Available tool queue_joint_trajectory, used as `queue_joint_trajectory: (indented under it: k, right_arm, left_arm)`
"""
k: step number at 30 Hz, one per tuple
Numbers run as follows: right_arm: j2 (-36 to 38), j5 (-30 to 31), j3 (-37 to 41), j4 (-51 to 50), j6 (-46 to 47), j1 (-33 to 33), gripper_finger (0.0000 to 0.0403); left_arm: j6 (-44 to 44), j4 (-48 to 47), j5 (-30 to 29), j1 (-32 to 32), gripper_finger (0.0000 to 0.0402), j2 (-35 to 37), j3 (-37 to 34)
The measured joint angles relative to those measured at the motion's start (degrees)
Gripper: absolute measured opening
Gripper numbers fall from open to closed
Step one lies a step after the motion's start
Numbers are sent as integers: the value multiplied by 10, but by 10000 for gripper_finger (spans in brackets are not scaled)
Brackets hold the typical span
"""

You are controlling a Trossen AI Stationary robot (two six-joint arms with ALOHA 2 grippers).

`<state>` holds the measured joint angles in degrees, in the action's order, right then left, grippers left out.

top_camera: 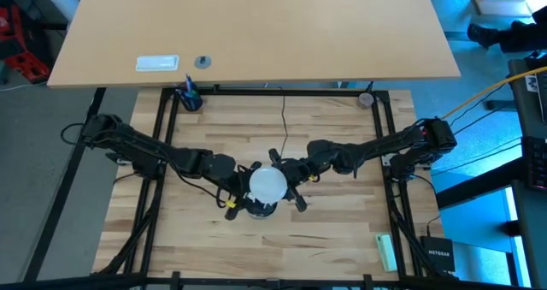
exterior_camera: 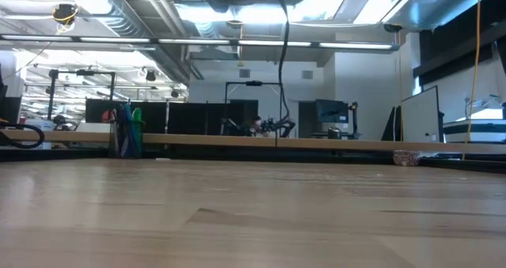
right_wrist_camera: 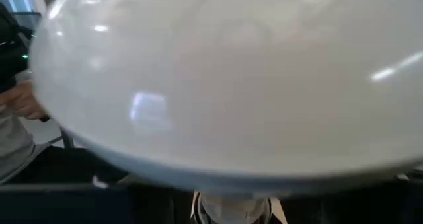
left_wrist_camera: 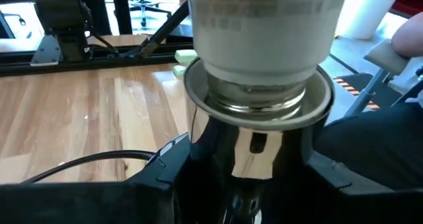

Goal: Screw lightbulb
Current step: Insert the lightbulb into the lamp

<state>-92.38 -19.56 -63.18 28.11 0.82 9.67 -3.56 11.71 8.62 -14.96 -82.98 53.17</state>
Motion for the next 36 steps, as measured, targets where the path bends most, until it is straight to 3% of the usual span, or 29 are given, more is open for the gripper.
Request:
queue_joint_trajectory:
  k: [5, 13, 19, 28, 36]
  right_arm:
    - [1, 24, 0, -32, 4, 0, 163]
    - [1, 96, 0, -47, 16, 0, 163]
    - [2, 141, -1, -48, 1, 3, 163]
    - [1, 341, 0, -52, -32, 31, 162]
    - [-1, 476, 0, -48, -39, 51, 162]
  left_arm:
    - [-2, -16, -14, 0, 161, 0, 0]
    - [-8, -58, -98, 0, 161, 15, 0]
    - [-6, -62, -123, -3, 161, 27, -1]
    - [23, -61, -302, -12, 161, 28, -1]
    - [24, -28, -345, -14, 161, 27, -1]
